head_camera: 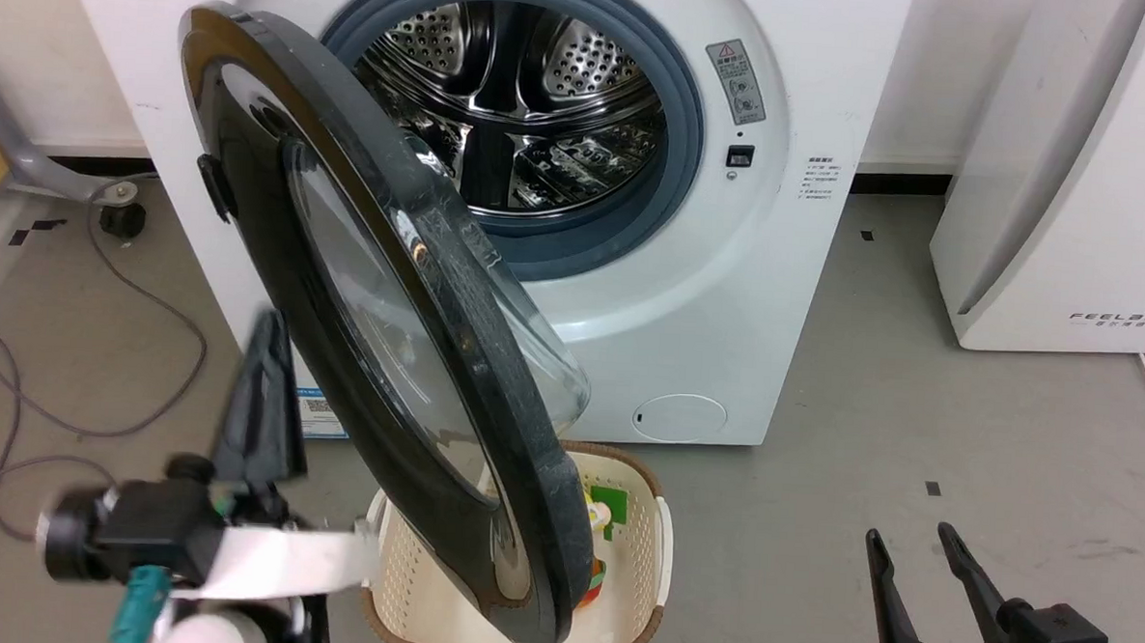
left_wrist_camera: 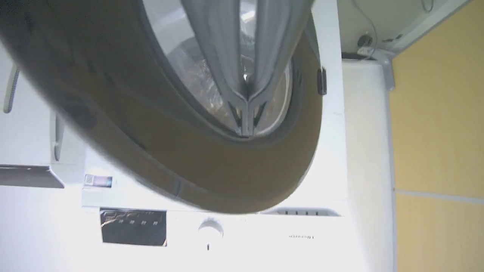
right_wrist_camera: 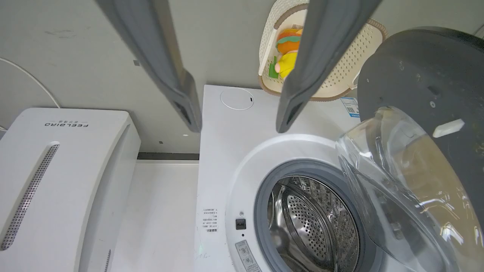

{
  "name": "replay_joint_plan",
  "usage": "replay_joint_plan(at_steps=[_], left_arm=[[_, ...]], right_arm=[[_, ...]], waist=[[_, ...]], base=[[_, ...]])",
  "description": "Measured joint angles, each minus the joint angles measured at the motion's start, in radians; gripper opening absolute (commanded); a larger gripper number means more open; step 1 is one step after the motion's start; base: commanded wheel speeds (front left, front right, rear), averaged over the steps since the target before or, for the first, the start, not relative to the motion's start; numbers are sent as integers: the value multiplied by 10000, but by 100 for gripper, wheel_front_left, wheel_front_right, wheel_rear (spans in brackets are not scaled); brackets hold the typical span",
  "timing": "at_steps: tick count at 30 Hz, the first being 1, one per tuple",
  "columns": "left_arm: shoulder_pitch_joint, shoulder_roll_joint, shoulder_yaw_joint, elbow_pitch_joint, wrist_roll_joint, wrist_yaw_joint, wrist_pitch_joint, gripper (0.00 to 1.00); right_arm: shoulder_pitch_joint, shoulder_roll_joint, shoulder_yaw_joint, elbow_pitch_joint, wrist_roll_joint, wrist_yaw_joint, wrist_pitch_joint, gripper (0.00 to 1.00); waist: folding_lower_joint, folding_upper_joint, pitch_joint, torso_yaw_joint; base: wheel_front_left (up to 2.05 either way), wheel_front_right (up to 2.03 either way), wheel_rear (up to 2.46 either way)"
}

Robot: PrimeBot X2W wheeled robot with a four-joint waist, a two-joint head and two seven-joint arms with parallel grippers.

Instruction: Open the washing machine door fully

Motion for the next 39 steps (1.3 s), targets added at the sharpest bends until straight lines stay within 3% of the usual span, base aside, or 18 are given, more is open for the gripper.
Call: replay_joint_plan(at_steps=[8,14,21,22,26,32,39], left_arm=[[-1174,4,-711,-3275,497,-169,-8,0],[-1489,-12,-2345,-3952,439,-594,-13,0],[-694,-12,-4470,-3114,-59,-995,36,0],[-422,-13,-5047,-2773,-265,-1078,221,0],[-23,-17,-5871,-1977,-596,-1183,930,0],[461,63,-6205,-550,-719,-1133,2148,0],[425,90,-5981,1012,-719,-685,2056,0]], right_arm=[[0,2,-58,12,33,0,10,100],[-3,2,-40,84,42,0,12,100],[-3,4,-36,134,138,0,12,100],[-3,4,-44,150,180,0,12,100],[-2,4,-29,192,213,0,15,100],[-3,4,10,280,284,0,15,100],[-15,4,79,410,314,0,15,100]], waist=[[0,0,36,39],[0,0,19,-9],[0,0,-43,-97],[0,0,-32,-89],[0,0,14,-79],[0,0,57,-89],[0,0,73,-168]], base=[[0,0,0],[0,0,0],[0,0,0],[0,0,0],[0,0,0],[0,0,0],[0,0,0]])
